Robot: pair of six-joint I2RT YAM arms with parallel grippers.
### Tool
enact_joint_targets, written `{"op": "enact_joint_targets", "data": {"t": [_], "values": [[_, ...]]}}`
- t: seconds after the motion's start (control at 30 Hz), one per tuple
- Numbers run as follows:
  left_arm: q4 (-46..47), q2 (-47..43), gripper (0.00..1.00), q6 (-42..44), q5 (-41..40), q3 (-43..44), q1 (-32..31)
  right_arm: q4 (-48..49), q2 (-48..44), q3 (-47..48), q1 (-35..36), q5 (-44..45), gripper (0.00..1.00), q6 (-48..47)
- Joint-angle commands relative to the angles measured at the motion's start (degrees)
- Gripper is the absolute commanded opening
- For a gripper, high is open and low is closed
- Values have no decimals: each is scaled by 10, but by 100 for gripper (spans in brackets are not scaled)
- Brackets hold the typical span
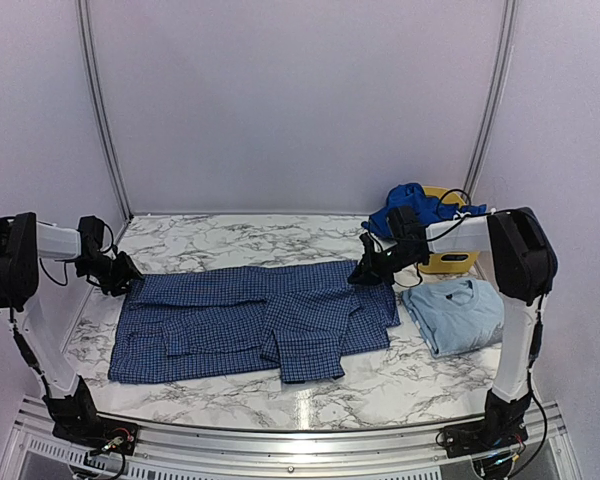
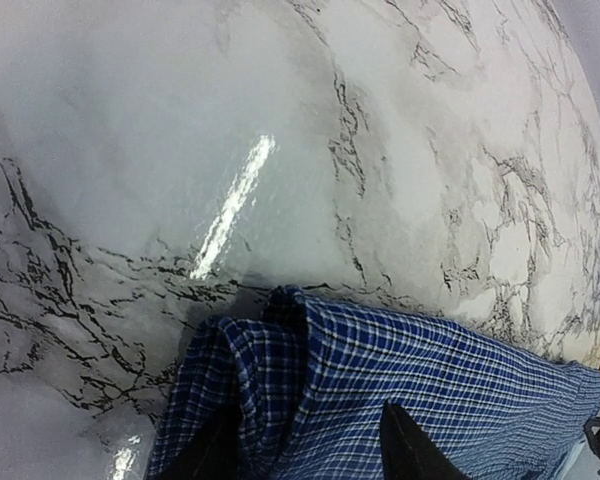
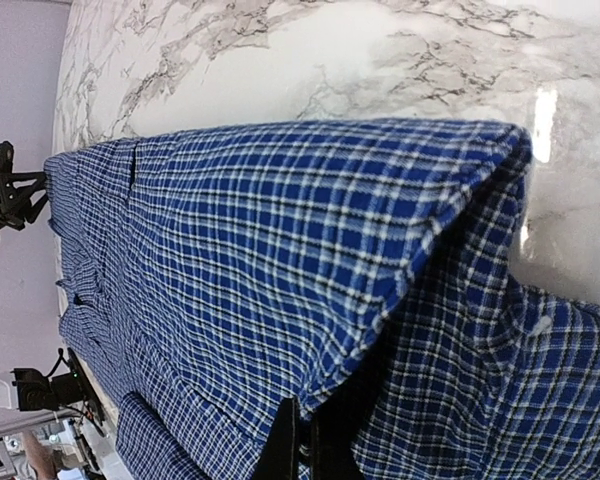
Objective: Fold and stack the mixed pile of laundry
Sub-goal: Smooth out the rectangle-folded shirt at the center of the board.
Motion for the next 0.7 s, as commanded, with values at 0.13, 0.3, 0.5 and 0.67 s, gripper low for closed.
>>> {"op": "enact_joint_targets", "data": {"t": [0.13,0.3,0.5,0.67], "values": [[19,14,45,-1,10,10,12,19,13,32,-12,-7,0,6],[36,36,45,-6,35,25,22,13,19,52,-23,-2,0,4],[58,58,35,-21,56,35,29,4,39,94,-30,-4,0,1],[80,72,24,-36,69,42,33,-2,67,141,-30,-12,0,8]]}}
